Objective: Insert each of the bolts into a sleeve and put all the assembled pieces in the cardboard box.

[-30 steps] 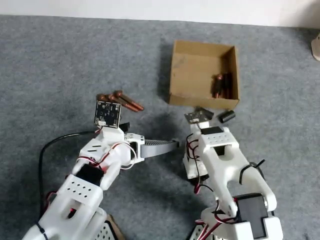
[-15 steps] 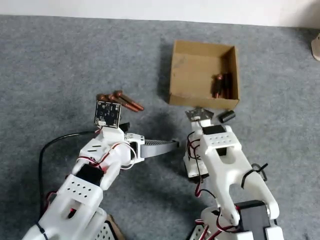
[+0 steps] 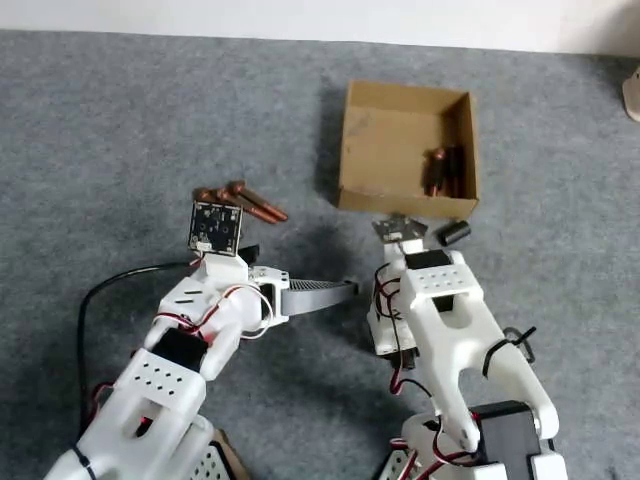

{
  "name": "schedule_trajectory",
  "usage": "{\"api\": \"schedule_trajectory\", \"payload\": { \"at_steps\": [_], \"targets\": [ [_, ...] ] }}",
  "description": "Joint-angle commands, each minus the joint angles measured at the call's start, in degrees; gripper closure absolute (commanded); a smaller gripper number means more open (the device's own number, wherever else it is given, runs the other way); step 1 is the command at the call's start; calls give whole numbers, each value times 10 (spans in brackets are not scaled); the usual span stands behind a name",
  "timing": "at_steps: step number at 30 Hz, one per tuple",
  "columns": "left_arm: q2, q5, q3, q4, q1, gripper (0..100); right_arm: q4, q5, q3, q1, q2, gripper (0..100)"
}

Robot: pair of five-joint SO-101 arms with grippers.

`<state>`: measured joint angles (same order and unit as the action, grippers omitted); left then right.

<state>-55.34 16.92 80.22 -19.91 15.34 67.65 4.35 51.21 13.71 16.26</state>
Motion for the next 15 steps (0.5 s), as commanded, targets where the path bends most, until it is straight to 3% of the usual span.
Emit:
{"api": "schedule_trajectory", "payload": {
  "at_steps": [1, 15],
  "targets": [
    [-10, 2, -7, 2, -2, 373, 2, -4, -14, -4, 19, 861],
    [-10, 2, -7, 2, -3, 373, -61, -4, -13, -4, 18, 861]
  ]
}}
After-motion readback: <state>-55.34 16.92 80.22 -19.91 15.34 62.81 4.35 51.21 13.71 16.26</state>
